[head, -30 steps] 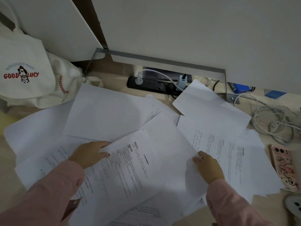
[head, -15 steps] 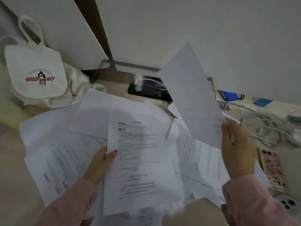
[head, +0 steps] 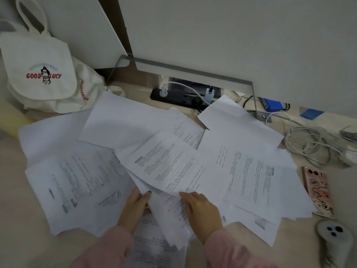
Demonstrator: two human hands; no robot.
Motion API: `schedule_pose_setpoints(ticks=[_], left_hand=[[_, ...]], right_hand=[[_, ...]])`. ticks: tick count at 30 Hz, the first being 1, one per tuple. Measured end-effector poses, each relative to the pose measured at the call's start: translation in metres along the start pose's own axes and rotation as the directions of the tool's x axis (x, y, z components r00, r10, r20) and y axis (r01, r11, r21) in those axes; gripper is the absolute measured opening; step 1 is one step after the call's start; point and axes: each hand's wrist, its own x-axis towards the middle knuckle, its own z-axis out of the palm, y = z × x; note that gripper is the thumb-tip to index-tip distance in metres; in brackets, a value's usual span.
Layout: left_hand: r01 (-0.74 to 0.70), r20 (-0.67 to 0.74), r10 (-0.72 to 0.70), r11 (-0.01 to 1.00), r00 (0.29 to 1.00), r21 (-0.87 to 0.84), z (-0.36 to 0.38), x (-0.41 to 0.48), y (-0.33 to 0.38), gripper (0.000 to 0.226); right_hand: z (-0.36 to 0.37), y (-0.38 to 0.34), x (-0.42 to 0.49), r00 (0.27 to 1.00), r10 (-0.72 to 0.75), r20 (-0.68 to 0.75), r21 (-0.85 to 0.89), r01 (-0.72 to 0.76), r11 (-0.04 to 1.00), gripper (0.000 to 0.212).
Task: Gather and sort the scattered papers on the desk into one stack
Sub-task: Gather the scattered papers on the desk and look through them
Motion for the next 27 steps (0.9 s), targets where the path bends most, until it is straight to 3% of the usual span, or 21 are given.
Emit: schedule_pose_setpoints(ticks=[4, 9, 12, 15, 17, 19, 22, 25, 27], left_hand=[[0.014, -0.016, -0.015, 0.999, 1.000, -0.038, 0.005, -0.010, -0.006, 0.022], [0.004, -0.023, -0.005, 0.999, 1.000, -0.032, 0.020, -0.012, -0.007, 0.046], [-0.023, -0.004, 0.023, 1.000, 1.000, 0.004, 0.027, -0.010, -0.009, 0.038], [-0.054, 0.000, 0.054, 0.994, 0.999, 0.096, 0.026, -0.004, -0.015, 0.036], [-0.031, -0.026, 0.035, 0.990, 0.999, 0.137, 0.024, 0.001, -0.018, 0.040], [-0.009, -0.023, 0.012, 0.989, 1.000, 0.148, 0.022, 0.005, -0.017, 0.044], [0.012, 0.001, -0.012, 0.989, 1.000, 0.147, 0.019, 0.010, -0.015, 0.045], [0.044, 0.000, -0.044, 0.984, 0.999, 0.170, 0.018, 0.013, -0.014, 0.042], [0.072, -0.003, -0.073, 0.980, 0.997, 0.183, 0.018, 0.016, -0.015, 0.040]], right_hand=[[0.015, -0.006, -0.010, 0.979, 0.095, 0.180, 0.137, -0.121, 0.983, 0.050], [0.015, -0.013, -0.012, 0.946, 0.071, 0.315, 0.351, -0.185, 0.918, 0.035], [0.010, -0.007, -0.013, 0.907, 0.090, 0.412, 0.492, -0.305, 0.815, 0.033], [0.002, 0.016, -0.013, 0.909, 0.189, 0.371, 0.549, -0.378, 0.746, 0.028], [-0.007, 0.046, -0.011, 0.893, 0.373, 0.252, 0.539, -0.450, 0.712, 0.027], [-0.021, 0.084, -0.009, 0.795, 0.595, 0.118, 0.518, -0.560, 0.646, 0.029], [-0.040, 0.139, -0.013, 0.549, 0.836, -0.001, 0.447, -0.747, 0.492, 0.037], [-0.051, 0.168, -0.022, 0.337, 0.941, 0.028, 0.397, -0.868, 0.299, 0.057], [-0.053, 0.177, -0.027, 0.287, 0.956, 0.055, 0.349, -0.903, 0.251, 0.071]])
